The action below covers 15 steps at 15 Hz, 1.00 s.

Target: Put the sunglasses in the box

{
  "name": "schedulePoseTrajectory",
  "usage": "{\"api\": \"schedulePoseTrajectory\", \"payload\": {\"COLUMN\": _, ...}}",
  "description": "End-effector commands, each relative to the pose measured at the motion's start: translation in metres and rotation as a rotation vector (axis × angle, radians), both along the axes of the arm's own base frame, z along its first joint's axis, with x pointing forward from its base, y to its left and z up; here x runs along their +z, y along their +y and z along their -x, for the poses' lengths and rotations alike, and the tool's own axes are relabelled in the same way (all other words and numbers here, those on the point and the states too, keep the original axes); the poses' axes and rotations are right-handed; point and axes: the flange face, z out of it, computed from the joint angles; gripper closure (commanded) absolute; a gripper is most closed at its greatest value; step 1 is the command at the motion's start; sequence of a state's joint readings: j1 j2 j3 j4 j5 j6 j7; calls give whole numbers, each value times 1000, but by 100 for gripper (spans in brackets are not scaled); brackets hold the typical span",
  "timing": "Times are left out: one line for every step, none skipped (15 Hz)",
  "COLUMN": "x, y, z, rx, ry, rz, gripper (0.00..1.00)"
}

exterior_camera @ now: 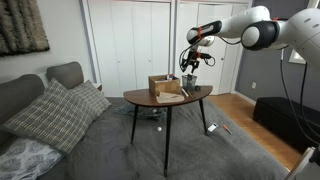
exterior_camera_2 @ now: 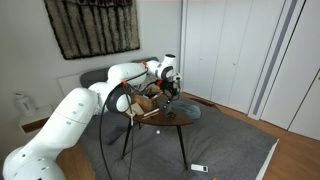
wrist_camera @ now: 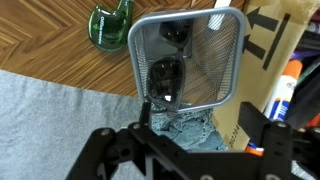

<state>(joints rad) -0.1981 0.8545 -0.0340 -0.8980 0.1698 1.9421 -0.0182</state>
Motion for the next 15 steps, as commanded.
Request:
{"api": "schedulePoseTrajectory", "payload": {"x": -2, "y": -3, "z": -7, "rx": -37, "ry": 1, "rz": -30, "gripper": 20}}
{"api": "schedulePoseTrajectory", "payload": {"x": -3, "y": -4, "z": -8, "rx": -44, "ry": 1, "rz": -28, "gripper": 29}}
{"api": "schedulePoseTrajectory", "payload": {"x": -4, "y": -4, "z": -8, "rx": -48, "ry": 1, "rz": -27, "gripper": 25}}
{"api": "schedulePoseTrajectory", "payload": {"x": -6, "y": -5, "z": -9, "rx": -54, "ry": 0, "rz": -26, "gripper": 30}}
{"api": "schedulePoseTrajectory", "payload": {"x": -6, "y": -5, "z": -10, "rx": -58, "ry": -1, "rz": -24, "gripper": 34}}
{"api": "schedulePoseTrajectory", "payload": {"x": -6, "y": -5, "z": -11, "rx": -62, "ry": -5, "rz": -23, "gripper": 33}}
{"api": "schedulePoseTrajectory", "payload": {"x": -6, "y": -6, "z": -11, "rx": -69, "ry": -6, "rz": -21, "gripper": 37}}
{"api": "schedulePoseTrajectory", "payload": {"x": -7, "y": -7, "z": -12, "rx": -76, "ry": -8, "rz": -19, "gripper": 36}}
{"api": "schedulePoseTrajectory", "payload": {"x": -6, "y": -8, "z": -12, "rx": -82, "ry": -10, "rz": -18, "gripper": 39}}
{"api": "schedulePoseTrajectory", "payload": {"x": -6, "y": -9, "z": -13, "rx": -89, "ry": -12, "rz": -16, "gripper": 39}}
{"api": "schedulePoseTrajectory", "payload": {"x": -6, "y": -10, "z": -13, "rx": -94, "ry": -14, "rz": -13, "gripper": 41}}
{"api": "schedulePoseTrajectory", "payload": {"x": -5, "y": -11, "z": -13, "rx": -97, "ry": -15, "rz": -14, "gripper": 42}}
{"api": "schedulePoseTrajectory", "payload": {"x": -4, "y": -12, "z": -13, "rx": -100, "ry": -16, "rz": -11, "gripper": 46}}
{"api": "schedulePoseTrajectory", "payload": {"x": -2, "y": -12, "z": -12, "rx": -100, "ry": -12, "rz": -10, "gripper": 49}}
{"api": "schedulePoseTrajectory", "payload": {"x": -1, "y": -12, "z": -12, "rx": -98, "ry": -10, "rz": -5, "gripper": 53}}
